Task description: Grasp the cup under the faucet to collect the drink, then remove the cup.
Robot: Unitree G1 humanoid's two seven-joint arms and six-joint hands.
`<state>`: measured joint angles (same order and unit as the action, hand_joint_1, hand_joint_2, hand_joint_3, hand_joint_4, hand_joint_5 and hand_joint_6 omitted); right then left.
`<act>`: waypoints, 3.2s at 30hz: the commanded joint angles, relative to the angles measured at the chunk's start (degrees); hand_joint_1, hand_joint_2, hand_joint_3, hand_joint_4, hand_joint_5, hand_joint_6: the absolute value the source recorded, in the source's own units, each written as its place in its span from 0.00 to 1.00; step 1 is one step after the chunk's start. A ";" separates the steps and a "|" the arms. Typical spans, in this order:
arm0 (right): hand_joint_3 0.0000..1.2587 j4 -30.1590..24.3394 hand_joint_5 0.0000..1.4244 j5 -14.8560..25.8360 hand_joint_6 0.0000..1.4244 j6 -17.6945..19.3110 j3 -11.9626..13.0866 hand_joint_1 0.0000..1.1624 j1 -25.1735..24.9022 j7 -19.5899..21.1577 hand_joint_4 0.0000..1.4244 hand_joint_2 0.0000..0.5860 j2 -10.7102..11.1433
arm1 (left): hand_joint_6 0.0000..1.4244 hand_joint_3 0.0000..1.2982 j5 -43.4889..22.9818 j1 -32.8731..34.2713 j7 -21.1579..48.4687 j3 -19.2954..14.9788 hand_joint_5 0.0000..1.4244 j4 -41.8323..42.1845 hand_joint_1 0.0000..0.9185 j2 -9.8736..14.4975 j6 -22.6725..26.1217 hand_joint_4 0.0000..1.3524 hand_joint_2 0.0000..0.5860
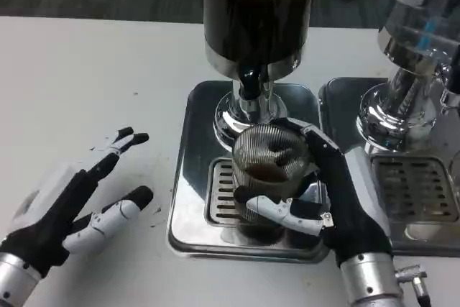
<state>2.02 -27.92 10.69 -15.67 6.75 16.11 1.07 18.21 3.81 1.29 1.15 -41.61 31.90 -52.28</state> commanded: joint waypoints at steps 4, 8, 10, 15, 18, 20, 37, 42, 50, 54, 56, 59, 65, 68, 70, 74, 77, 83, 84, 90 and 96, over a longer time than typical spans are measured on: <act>0.26 -6.32 0.43 -0.05 0.63 0.12 0.40 0.85 3.63 -0.88 0.37 0.37 1.30 | 0.00 0.02 5.06 -2.11 -3.11 -0.12 0.00 4.05 0.00 3.18 1.22 0.00 0.27; 0.26 -8.60 0.43 -0.30 0.63 0.12 0.26 0.85 5.37 -1.42 0.37 0.37 1.95 | 0.00 0.00 8.30 -3.67 -5.86 -0.49 0.00 6.79 0.00 4.05 2.29 0.00 0.26; 0.26 -10.02 0.43 -0.38 0.63 0.22 -0.01 0.85 6.36 -1.92 0.37 0.37 2.20 | 0.00 0.00 10.23 -4.85 -7.47 -0.78 0.00 8.54 0.00 4.87 3.14 0.00 0.26; 0.26 -12.69 0.43 -0.69 0.63 -0.12 -0.19 0.85 8.14 -3.05 0.37 0.37 2.63 | 0.00 0.00 15.04 -7.63 -10.55 -0.91 0.00 13.62 0.00 6.69 6.21 0.00 0.23; 0.26 -14.36 0.43 -0.99 0.63 0.03 -0.47 0.85 9.27 -4.02 0.37 0.38 3.23 | 0.00 0.00 19.00 -10.84 -12.83 -1.49 0.00 18.64 0.00 7.34 10.54 0.00 0.22; 0.26 -15.70 0.43 -1.03 0.63 0.02 -0.62 0.85 10.12 -4.80 0.37 0.38 3.83 | 0.00 0.00 20.82 -12.56 -13.70 -1.45 0.00 21.23 0.00 7.72 12.62 0.00 0.22; 0.26 -22.07 0.43 -0.16 0.62 0.15 -0.72 0.86 14.77 -8.97 0.36 0.38 5.96 | 0.00 0.00 25.38 -24.57 -16.55 -2.12 0.00 34.86 0.00 8.99 17.17 0.00 0.20; 0.26 -23.05 0.43 -0.03 0.62 0.44 -0.70 0.86 15.47 -9.56 0.36 0.38 6.49 | 0.00 0.00 25.94 -26.72 -18.49 -3.16 0.00 35.67 0.00 8.52 17.31 0.00 0.19; 0.26 -25.19 0.43 -0.98 0.62 0.34 -1.33 0.86 17.55 -9.80 0.36 0.38 6.35 | 0.00 0.00 26.04 -28.80 -19.30 -3.20 0.00 37.05 0.00 8.37 17.89 0.00 0.19; 0.26 -26.69 0.43 -0.88 0.62 0.03 -1.56 0.86 19.16 -10.26 0.36 0.38 6.38 | 0.00 0.00 25.54 -29.67 -18.98 -3.18 0.00 37.49 0.00 8.08 18.19 0.00 0.19; 0.26 -26.74 0.43 -0.96 0.62 0.00 -1.67 0.86 19.31 -10.18 0.36 0.38 6.10 | 0.00 0.00 25.40 -29.83 -18.83 -3.06 0.00 37.65 0.00 8.01 18.30 0.00 0.19; 0.26 -26.72 0.43 -1.07 0.62 0.18 -1.66 0.86 19.45 -10.04 0.36 0.38 6.02 | 0.00 0.00 25.29 -29.73 -18.55 -2.77 0.00 37.57 0.00 8.18 18.22 0.00 0.18; 0.26 -26.42 0.43 -1.20 0.62 0.24 -1.74 0.86 19.51 -9.48 0.36 0.38 5.50 | 0.00 0.00 24.89 -29.27 -18.22 -2.42 0.00 37.26 0.00 7.87 18.50 0.00 0.17; 0.26 -26.45 0.43 -1.32 0.62 0.35 -1.61 0.86 19.72 -9.31 0.36 0.38 5.42 | 0.00 0.00 24.81 -28.98 -18.18 -2.19 0.00 37.01 0.00 7.93 18.45 0.00 0.17; 0.26 -26.44 0.43 -1.39 0.62 0.41 -1.57 0.86 19.69 -9.34 0.36 0.38 5.43 | 0.00 0.00 24.88 -28.62 -18.16 -1.99 0.00 36.86 0.00 8.13 18.32 0.00 0.17; 0.26 -26.55 0.43 -1.49 0.63 0.30 -1.56 0.85 19.78 -9.33 0.36 0.38 5.32 | 0.00 0.00 24.66 -28.29 -17.90 -1.78 0.00 36.75 0.00 8.08 18.39 0.00 0.16; 0.26 -26.64 0.43 -1.52 0.63 0.15 -1.54 0.85 19.92 -9.25 0.36 0.38 5.16 | 0.00 0.00 24.46 -28.29 -17.70 -1.73 0.00 36.76 0.00 8.00 18.49 0.00 0.16; 0.26 -26.48 0.43 -1.52 0.63 0.06 -1.42 0.85 19.79 -9.17 0.37 0.37 4.86 | 0.00 0.00 23.93 -28.16 -17.33 -1.86 0.00 36.82 0.00 7.78 18.75 0.00 0.16; 0.26 -26.40 0.43 -1.55 0.63 0.07 -1.43 0.85 19.74 -9.09 0.37 0.37 4.77 | 0.00 0.00 23.82 -28.06 -17.26 -1.90 0.00 36.75 0.00 7.79 18.75 0.00 0.16; 0.26 -25.78 0.43 -1.31 0.63 -0.14 -1.48 0.85 19.21 -9.20 0.37 0.37 4.27 | 0.00 0.00 23.50 -27.31 -16.89 -1.90 0.00 36.51 0.00 7.79 18.81 0.00 0.17; 0.26 -25.51 0.44 -1.52 0.63 -0.07 -1.50 0.85 19.11 -8.98 0.37 0.39 3.72 | 0.00 0.00 23.35 -27.02 -16.51 -1.84 0.00 36.67 0.00 7.73 18.85 0.00 0.17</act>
<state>-22.87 -29.85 9.74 -17.13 26.68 5.72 5.67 42.57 -23.62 -16.11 -1.01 -4.69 39.85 -33.79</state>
